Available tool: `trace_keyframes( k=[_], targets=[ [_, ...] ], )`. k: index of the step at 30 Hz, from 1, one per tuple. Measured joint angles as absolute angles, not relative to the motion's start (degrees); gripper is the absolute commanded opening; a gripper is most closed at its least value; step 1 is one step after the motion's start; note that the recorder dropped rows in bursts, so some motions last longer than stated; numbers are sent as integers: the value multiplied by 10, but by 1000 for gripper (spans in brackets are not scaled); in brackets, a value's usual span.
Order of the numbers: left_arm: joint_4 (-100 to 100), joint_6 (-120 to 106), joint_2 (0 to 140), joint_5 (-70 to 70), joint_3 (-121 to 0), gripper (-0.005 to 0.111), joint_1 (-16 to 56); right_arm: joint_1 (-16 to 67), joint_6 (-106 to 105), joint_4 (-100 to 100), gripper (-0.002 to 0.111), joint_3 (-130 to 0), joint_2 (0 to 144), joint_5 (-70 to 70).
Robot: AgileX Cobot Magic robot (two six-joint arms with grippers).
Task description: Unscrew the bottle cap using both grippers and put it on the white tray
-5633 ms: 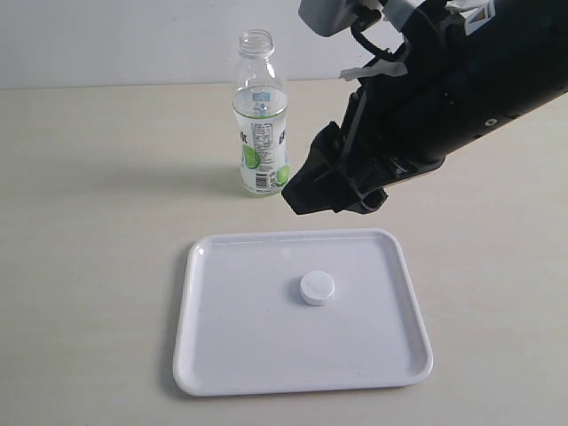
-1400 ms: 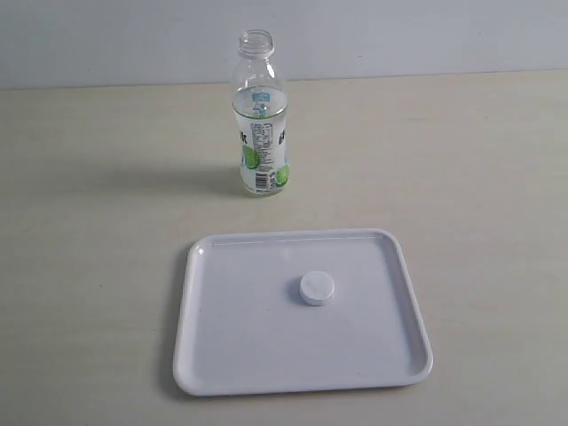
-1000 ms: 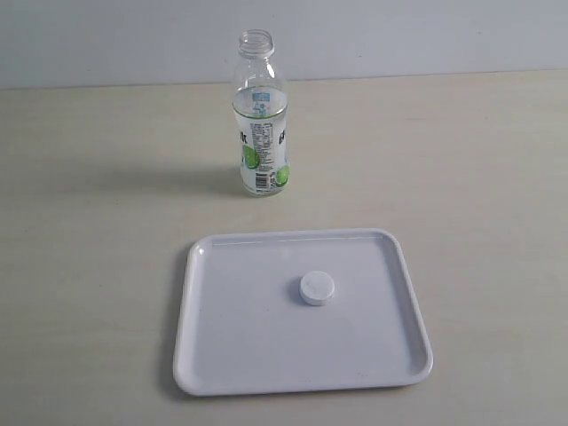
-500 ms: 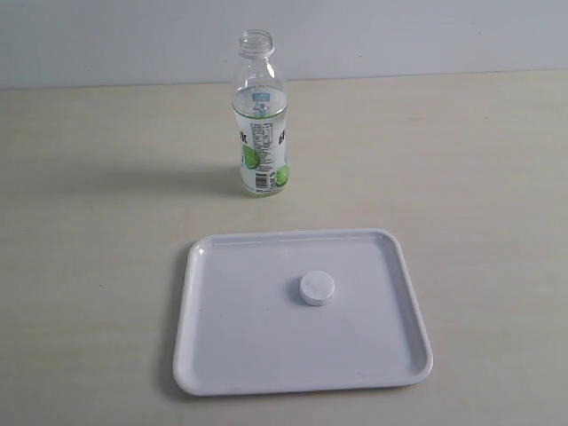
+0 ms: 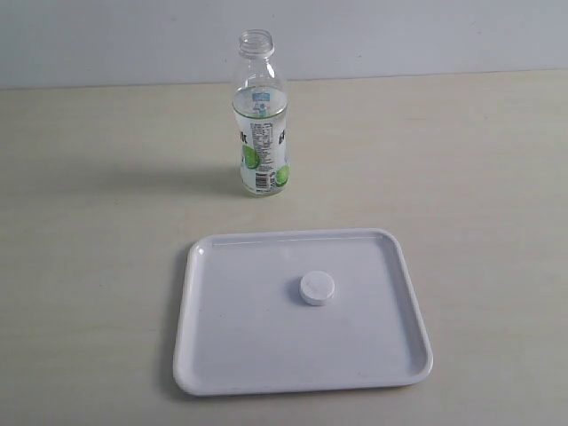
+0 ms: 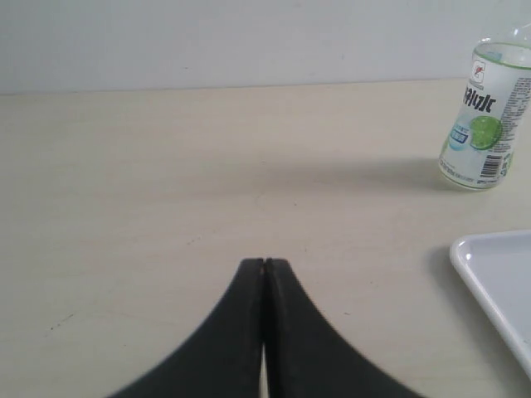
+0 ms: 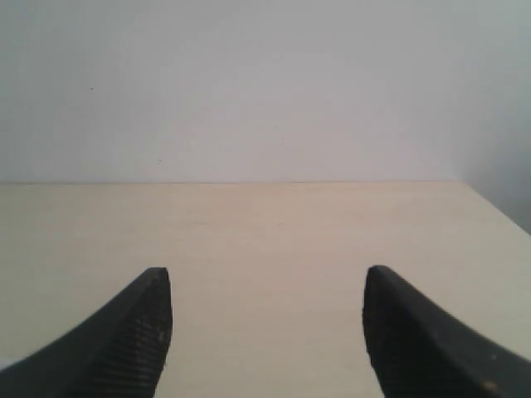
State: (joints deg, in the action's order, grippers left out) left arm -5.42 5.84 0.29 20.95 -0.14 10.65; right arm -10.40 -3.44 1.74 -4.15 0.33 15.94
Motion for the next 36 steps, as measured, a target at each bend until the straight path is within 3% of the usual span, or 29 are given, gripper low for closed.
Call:
trace_keyframes(
  k=[36],
  targets=[
    [-54, 58, 3, 209, -1, 0, 107, -104, -20, 17, 63, -3, 3, 176]
  ],
)
